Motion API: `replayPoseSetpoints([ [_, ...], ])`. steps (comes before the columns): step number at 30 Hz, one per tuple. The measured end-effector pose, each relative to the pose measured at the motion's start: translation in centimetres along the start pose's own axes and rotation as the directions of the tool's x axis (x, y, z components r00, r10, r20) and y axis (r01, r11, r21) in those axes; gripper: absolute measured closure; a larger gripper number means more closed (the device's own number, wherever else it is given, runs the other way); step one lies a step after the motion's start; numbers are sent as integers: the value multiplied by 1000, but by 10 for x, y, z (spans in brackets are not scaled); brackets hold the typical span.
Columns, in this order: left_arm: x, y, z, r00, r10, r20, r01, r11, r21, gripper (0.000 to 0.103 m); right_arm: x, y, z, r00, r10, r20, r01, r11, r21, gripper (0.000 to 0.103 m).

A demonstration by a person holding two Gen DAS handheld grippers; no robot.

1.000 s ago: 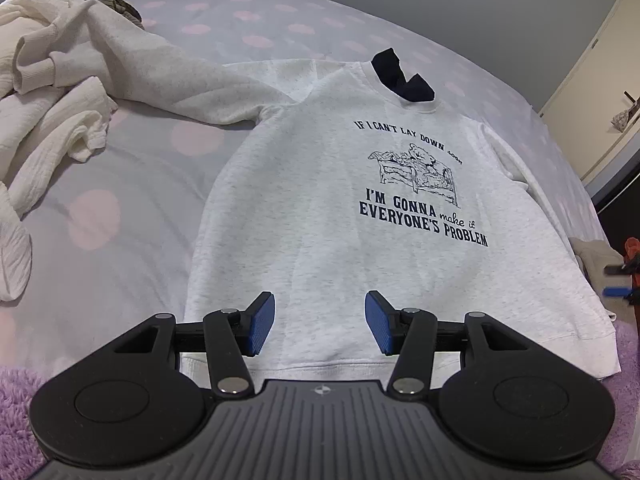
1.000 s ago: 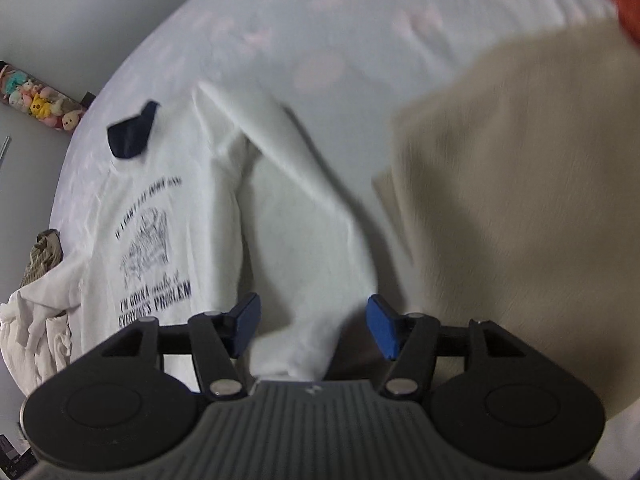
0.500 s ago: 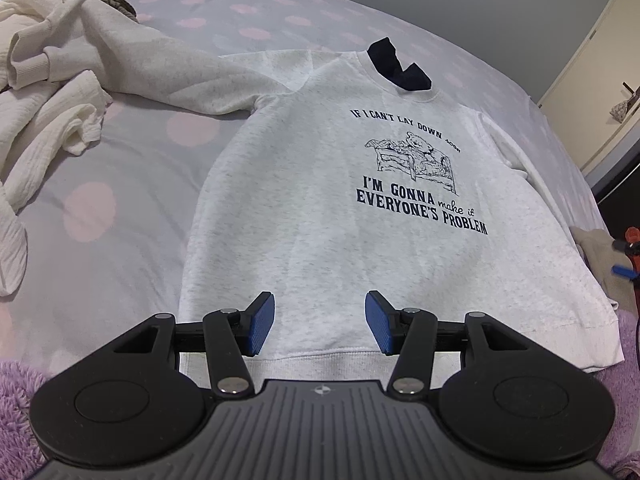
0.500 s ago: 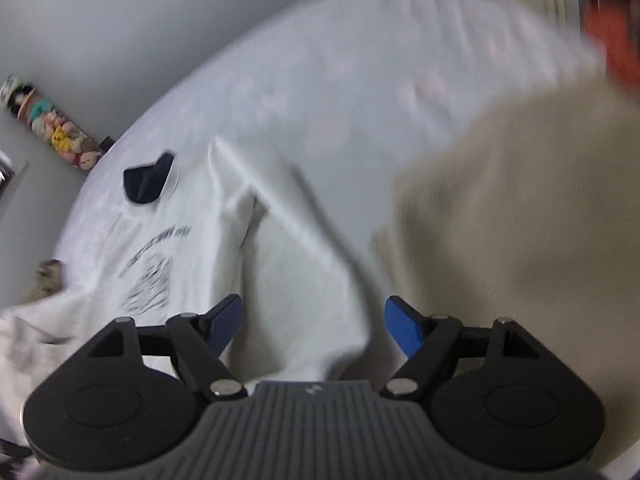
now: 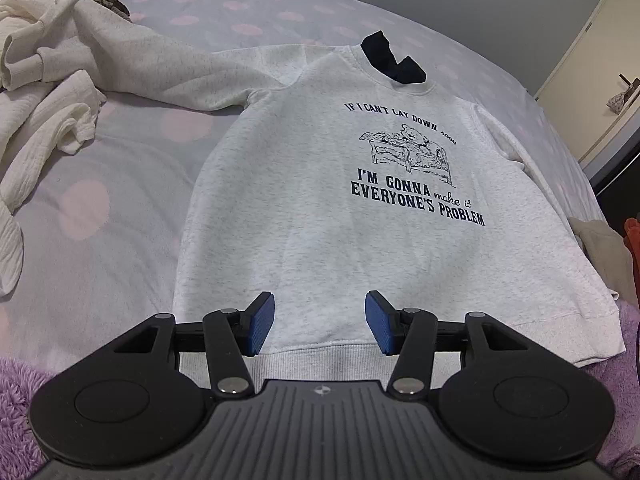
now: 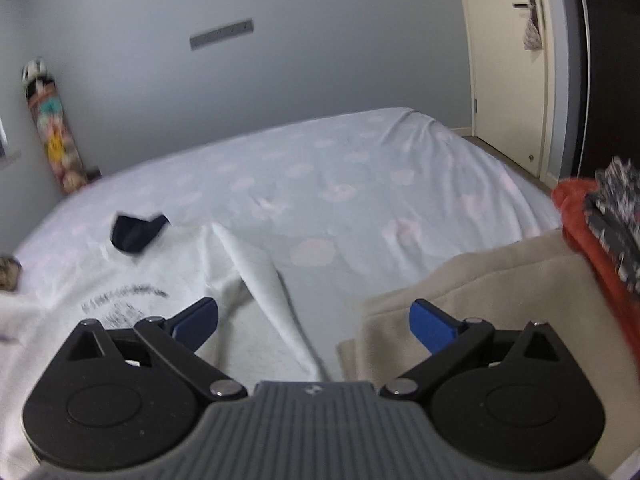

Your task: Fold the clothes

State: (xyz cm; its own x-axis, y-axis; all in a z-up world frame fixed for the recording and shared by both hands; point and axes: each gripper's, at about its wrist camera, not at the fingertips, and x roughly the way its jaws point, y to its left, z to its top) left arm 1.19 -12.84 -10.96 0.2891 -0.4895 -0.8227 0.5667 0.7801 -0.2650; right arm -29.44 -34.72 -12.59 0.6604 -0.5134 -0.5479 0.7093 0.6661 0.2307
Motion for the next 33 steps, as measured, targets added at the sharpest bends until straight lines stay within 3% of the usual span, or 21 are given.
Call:
replayPoseSetpoints([
  [3, 0, -1, 0, 1000, 0, 1, 0, 1000, 0, 55, 11, -3, -2, 994, 92, -61, -88, 993, 76, 1],
  [6, 0, -1, 0, 1000, -3, -2, 3, 1000, 3, 55, 32, -8, 0, 973, 119, -199, -94, 987, 131, 1],
  [8, 1, -1, 0, 1000, -2, -2, 2, 1000, 2, 55, 50, -15, 1, 942, 94, -322, -36, 983, 183, 1],
  [11, 1, -1, 0, 1000, 4, -3, -4, 1000, -2, 55, 72, -26, -8, 880, 151, -451, -23, 961, 277, 1],
  [16, 1, 0, -1, 1000, 12, -6, -12, 1000, -9, 55, 95, -36, -26, 819, 209, -535, 33, 913, 408, 1],
  [19, 3, 0, -1, 1000, 15, -10, -15, 1000, -12, 55, 105, -41, -35, 794, 244, -557, 57, 882, 468, 7],
  [21, 3, 1, -2, 1000, 18, -13, -18, 1000, -13, 55, 108, -38, -35, 797, 216, -564, 74, 892, 446, 28],
  [23, 4, 0, -2, 1000, 19, -15, -19, 1000, -13, 55, 112, -34, -36, 791, 198, -578, 79, 905, 418, 38],
  [25, 4, 0, -1, 1000, 17, -16, -18, 1000, -11, 55, 115, -30, -40, 770, 236, -593, 44, 908, 418, 43],
  [27, 5, -1, -1, 1000, 18, -19, -18, 1000, -10, 55, 113, -25, -41, 766, 241, -595, 22, 917, 399, 74],
  [30, 6, -1, -1, 1000, 19, -24, -19, 1000, -7, 55, 108, -21, -35, 794, 200, -574, 23, 934, 358, 92],
  [33, 7, -1, -2, 999, 22, -27, -22, 1000, -7, 55, 99, -17, -19, 827, 189, -529, -4, 944, 330, 97],
])
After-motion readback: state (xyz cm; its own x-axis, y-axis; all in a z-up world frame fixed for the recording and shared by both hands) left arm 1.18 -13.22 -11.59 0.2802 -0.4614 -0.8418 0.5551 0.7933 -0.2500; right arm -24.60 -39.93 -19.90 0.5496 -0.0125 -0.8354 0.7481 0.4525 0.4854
